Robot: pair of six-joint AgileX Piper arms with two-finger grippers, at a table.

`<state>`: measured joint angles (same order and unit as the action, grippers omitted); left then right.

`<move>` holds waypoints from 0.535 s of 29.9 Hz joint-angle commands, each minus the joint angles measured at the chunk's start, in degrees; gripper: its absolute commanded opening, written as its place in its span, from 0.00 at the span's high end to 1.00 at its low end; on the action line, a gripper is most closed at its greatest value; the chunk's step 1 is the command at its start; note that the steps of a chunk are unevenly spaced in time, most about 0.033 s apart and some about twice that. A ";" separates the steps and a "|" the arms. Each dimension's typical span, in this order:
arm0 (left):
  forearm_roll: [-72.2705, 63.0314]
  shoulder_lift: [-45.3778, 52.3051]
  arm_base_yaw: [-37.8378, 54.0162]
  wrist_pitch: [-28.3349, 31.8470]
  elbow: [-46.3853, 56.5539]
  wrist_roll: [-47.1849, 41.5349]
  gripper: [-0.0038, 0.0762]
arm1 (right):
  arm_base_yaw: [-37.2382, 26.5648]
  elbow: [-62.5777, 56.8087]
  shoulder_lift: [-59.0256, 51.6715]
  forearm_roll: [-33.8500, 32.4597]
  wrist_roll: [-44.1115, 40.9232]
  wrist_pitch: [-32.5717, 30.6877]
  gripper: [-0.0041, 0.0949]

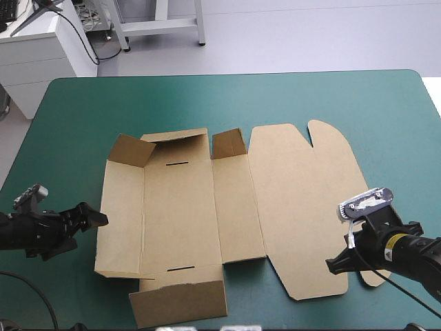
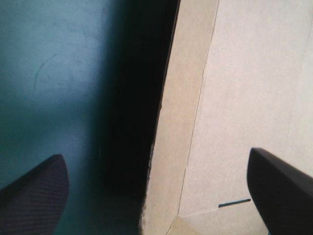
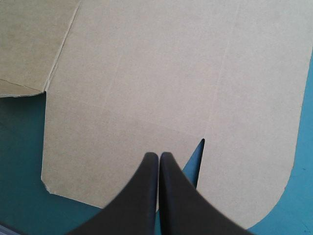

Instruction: Fold the box

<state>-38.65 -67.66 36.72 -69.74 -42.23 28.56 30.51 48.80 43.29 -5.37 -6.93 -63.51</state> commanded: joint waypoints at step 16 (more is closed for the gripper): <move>-4.60 -1.26 -8.87 1.25 2.34 3.73 0.04 | -0.34 1.51 -0.16 -0.30 0.41 2.64 0.97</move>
<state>-39.93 -68.62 29.07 -68.68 -38.65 31.88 30.51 48.80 43.25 -5.37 -6.93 -63.44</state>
